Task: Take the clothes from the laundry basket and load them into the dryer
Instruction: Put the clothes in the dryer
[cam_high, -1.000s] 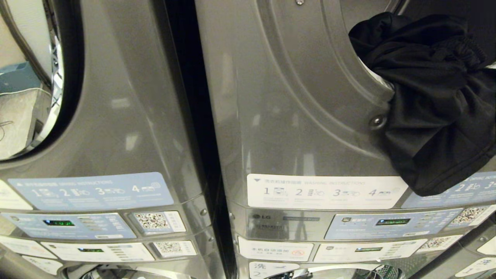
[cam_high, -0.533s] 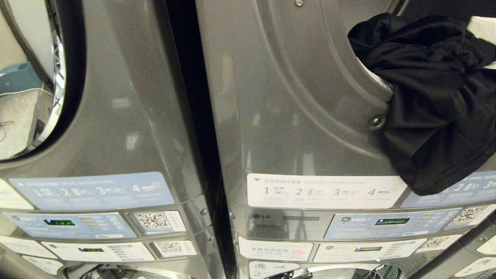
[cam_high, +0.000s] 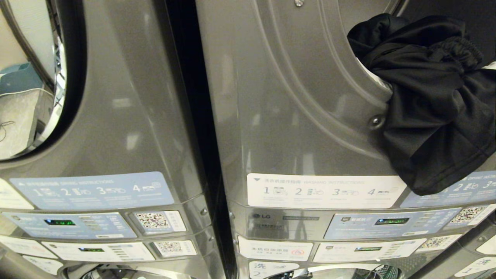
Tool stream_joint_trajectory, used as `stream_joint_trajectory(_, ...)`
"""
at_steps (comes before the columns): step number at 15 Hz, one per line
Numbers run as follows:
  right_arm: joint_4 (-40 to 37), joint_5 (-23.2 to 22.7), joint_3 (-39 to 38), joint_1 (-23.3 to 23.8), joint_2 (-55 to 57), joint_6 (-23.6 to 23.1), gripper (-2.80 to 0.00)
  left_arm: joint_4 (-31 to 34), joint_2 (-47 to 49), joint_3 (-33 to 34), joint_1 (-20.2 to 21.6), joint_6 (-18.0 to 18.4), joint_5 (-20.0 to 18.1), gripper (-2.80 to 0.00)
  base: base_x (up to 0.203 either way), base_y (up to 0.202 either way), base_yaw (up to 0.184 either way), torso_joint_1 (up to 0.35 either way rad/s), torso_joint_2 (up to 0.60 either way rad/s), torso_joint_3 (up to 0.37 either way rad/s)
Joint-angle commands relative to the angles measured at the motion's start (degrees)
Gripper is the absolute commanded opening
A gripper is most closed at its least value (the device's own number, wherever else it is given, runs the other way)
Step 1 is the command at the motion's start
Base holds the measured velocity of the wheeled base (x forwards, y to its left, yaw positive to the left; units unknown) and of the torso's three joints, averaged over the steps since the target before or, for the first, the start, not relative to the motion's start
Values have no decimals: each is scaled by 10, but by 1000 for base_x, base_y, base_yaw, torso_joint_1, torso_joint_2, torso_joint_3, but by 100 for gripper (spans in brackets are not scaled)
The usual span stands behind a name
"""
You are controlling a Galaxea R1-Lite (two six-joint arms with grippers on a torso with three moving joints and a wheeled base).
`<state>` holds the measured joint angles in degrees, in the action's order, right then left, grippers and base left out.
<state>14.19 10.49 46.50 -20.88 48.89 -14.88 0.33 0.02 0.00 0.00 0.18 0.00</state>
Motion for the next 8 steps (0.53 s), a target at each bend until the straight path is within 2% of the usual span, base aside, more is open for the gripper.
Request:
stream_joint_trajectory(1, 1, -2, -30, 0, -9, -2, 0, -1, 0, 1, 0, 0, 0, -280, 0, 0, 0, 0, 0, 0)
stream_joint_trajectory(8, 8, -16, -69, 0, 33, -1, 0, 0, 0, 1, 0, 0, 0, -280, 0, 0, 0, 0, 0, 0)
